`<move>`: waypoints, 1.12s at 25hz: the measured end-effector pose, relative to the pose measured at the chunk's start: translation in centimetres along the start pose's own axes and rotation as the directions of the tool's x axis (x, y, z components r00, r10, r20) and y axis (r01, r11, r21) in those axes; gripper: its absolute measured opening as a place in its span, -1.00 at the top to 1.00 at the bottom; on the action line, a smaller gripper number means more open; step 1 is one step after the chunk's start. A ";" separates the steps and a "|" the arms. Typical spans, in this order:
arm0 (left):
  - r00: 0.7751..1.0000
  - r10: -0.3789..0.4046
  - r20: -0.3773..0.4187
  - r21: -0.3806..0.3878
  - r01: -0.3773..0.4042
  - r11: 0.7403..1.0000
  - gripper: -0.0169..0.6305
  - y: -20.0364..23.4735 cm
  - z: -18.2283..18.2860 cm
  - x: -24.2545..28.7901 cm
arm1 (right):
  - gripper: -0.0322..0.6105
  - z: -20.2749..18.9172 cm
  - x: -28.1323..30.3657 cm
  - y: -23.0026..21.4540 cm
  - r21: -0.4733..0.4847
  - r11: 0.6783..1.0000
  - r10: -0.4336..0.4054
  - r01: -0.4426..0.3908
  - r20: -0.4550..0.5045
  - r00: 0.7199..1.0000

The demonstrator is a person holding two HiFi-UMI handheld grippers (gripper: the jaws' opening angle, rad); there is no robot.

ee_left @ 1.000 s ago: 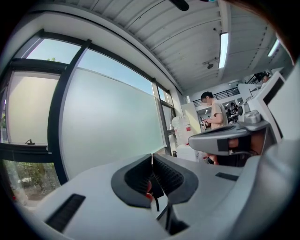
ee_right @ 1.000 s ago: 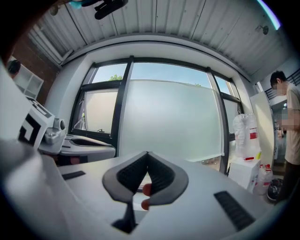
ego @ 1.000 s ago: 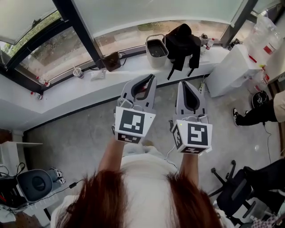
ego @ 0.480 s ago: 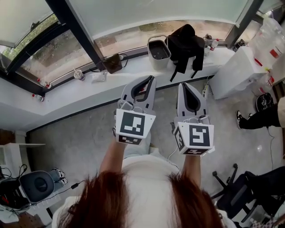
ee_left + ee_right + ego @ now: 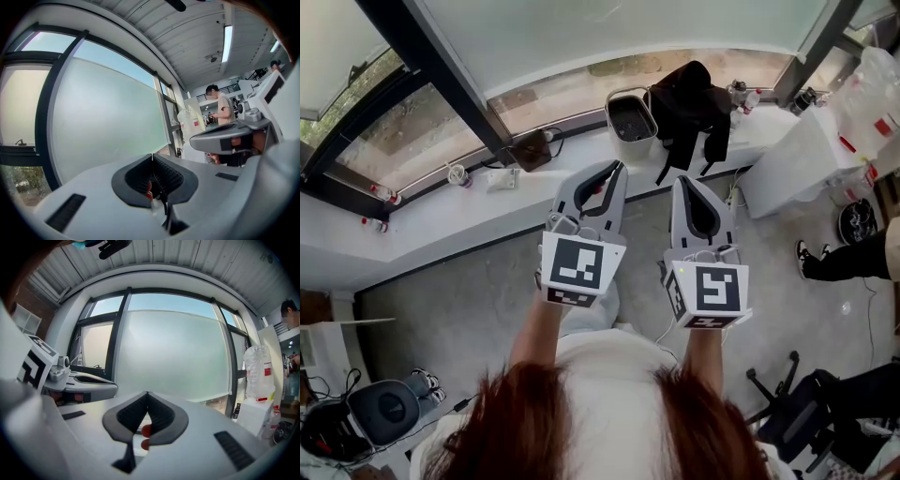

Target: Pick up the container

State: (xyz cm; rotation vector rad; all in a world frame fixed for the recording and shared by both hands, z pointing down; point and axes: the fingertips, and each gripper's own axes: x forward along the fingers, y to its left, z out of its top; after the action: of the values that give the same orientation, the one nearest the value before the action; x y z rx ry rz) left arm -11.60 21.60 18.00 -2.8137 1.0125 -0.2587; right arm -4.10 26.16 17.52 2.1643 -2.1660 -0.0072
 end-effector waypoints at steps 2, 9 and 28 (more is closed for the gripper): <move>1.000 -0.004 0.002 -0.002 0.004 1.000 0.89 1.2 0.1 1.5 | 0.82 0.1 1.7 -0.5 -0.003 1.000 -0.011 0.011 -0.005 1.000; 1.000 -0.015 0.009 -0.016 0.016 1.000 0.89 5.2 -0.3 6.0 | 0.82 0.1 7.2 -1.5 -0.037 0.999 -0.034 0.033 -0.028 0.999; 0.999 -0.029 0.017 -0.041 0.029 0.999 0.89 12.9 -1.6 13.2 | 0.82 0.3 18.2 -1.5 -0.107 0.993 -0.062 0.058 -0.034 0.997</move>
State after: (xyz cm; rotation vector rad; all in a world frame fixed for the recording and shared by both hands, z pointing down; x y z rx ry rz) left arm -9.92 3.18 18.64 -2.8644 0.9856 -0.2193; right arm -2.59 8.00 18.13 2.1530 -2.0311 -0.0833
